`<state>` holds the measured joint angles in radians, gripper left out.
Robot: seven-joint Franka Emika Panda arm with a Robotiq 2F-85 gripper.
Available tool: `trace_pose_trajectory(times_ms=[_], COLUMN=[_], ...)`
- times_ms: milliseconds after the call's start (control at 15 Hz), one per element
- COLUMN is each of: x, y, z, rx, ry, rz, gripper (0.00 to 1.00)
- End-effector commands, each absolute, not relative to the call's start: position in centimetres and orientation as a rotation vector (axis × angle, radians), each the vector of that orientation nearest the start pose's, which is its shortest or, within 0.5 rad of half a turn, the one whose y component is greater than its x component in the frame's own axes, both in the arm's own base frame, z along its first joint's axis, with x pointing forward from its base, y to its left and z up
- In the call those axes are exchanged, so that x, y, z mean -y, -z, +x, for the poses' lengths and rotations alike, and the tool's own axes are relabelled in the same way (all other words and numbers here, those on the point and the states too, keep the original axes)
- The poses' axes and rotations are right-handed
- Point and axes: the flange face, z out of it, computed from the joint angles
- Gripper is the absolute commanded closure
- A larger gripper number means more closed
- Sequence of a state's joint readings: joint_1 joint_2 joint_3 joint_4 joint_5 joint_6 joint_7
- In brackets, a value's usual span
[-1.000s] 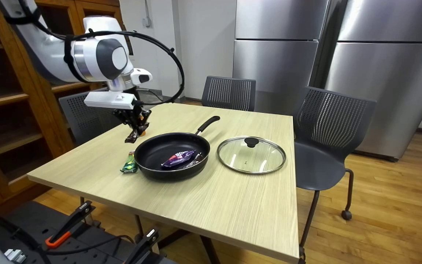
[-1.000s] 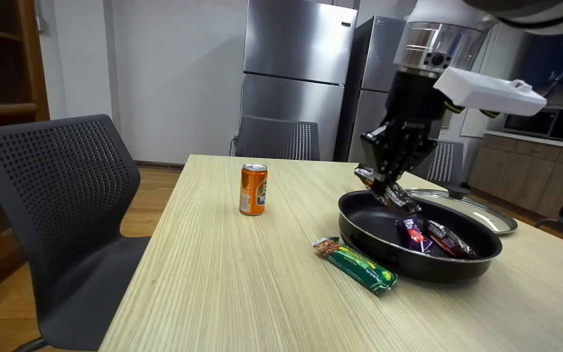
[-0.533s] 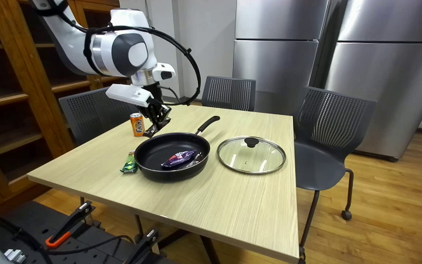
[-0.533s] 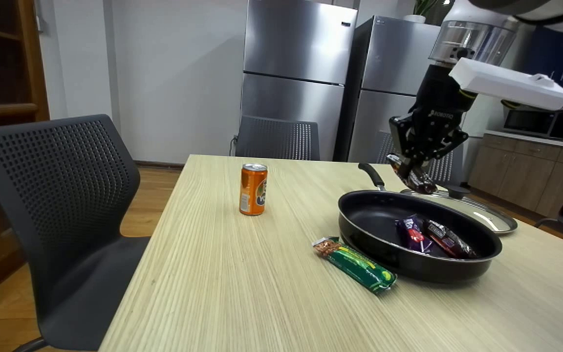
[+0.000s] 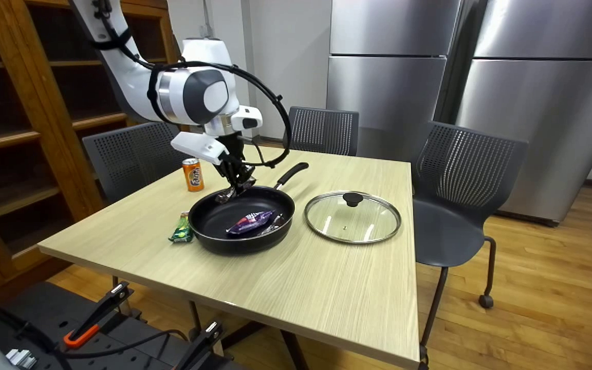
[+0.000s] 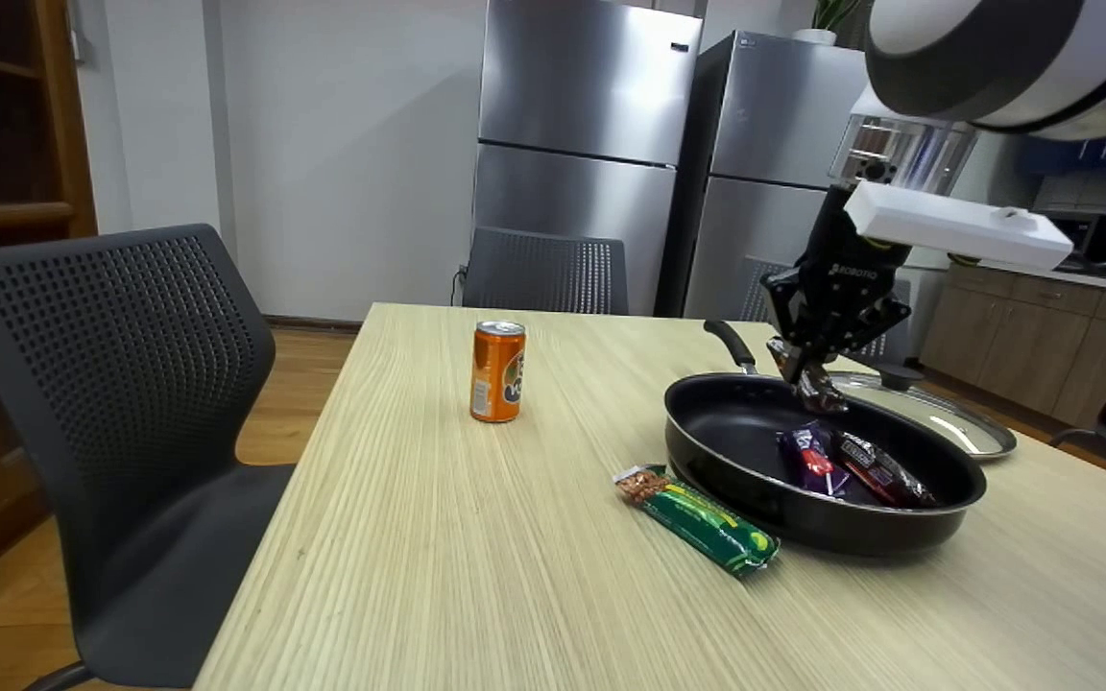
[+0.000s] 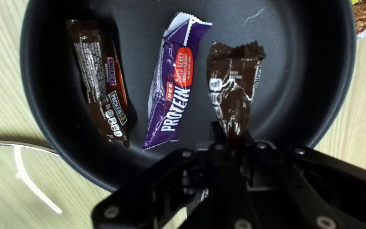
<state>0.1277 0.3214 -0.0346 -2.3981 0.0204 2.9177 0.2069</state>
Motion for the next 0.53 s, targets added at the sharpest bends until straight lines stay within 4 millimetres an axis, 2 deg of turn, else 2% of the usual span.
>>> trace_pose_trajectory(times_ms=[0, 467], x=[-5.0, -5.1], y=[-18.9, -16.3], z=[52.9, 52.9], rx=[-0.248, -0.251], ry=[0.301, 0.275], rz=[-3.077, -3.093], gripper=[0.97, 0.97])
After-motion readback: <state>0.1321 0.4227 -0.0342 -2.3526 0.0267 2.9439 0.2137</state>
